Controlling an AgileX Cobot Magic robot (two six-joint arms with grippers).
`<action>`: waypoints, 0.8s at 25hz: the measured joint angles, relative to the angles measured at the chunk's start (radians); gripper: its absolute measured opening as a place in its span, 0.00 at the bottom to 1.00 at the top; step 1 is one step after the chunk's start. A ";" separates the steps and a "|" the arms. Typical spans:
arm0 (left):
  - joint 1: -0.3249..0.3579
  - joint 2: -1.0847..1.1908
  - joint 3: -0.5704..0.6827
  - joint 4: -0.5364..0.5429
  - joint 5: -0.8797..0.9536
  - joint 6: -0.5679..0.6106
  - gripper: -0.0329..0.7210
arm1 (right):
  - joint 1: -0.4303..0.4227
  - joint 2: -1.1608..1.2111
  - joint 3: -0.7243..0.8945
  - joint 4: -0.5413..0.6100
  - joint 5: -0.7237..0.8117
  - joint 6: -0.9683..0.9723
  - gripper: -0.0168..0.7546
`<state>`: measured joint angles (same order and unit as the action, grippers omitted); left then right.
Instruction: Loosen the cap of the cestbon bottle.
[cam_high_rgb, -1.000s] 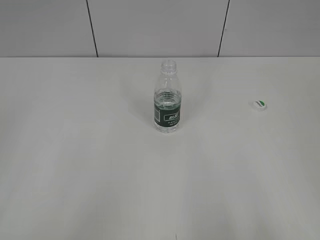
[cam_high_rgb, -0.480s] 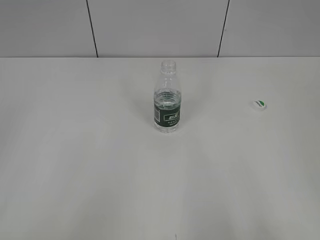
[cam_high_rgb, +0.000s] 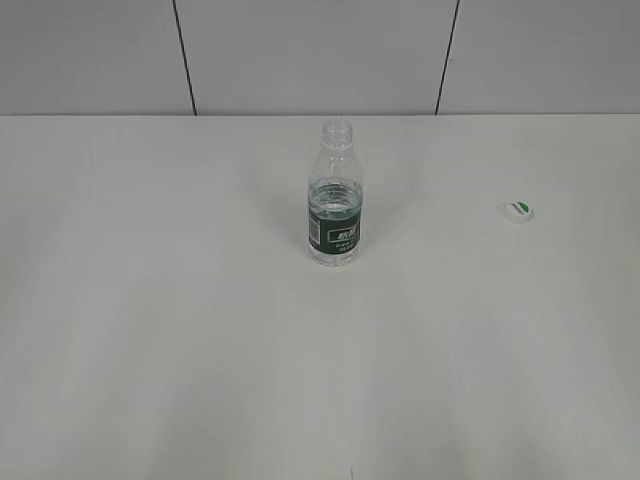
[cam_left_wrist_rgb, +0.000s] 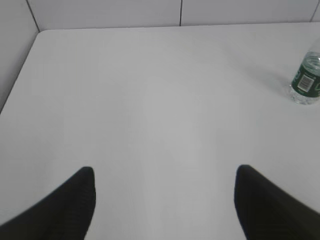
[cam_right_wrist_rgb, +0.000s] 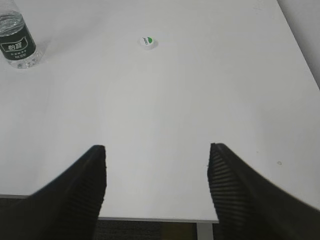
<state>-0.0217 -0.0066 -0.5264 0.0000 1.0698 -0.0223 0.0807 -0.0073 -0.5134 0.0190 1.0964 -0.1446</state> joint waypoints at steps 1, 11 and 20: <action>0.008 0.000 0.000 0.000 0.000 0.000 0.74 | 0.000 0.000 0.000 0.000 0.000 0.000 0.66; 0.010 0.000 0.000 -0.009 0.000 0.000 0.72 | 0.000 0.000 0.000 0.000 0.000 0.000 0.66; 0.010 0.000 0.000 -0.010 0.000 0.000 0.72 | 0.000 0.000 0.000 0.000 0.000 0.000 0.66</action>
<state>-0.0113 -0.0066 -0.5264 -0.0102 1.0698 -0.0223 0.0807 -0.0073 -0.5134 0.0190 1.0964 -0.1446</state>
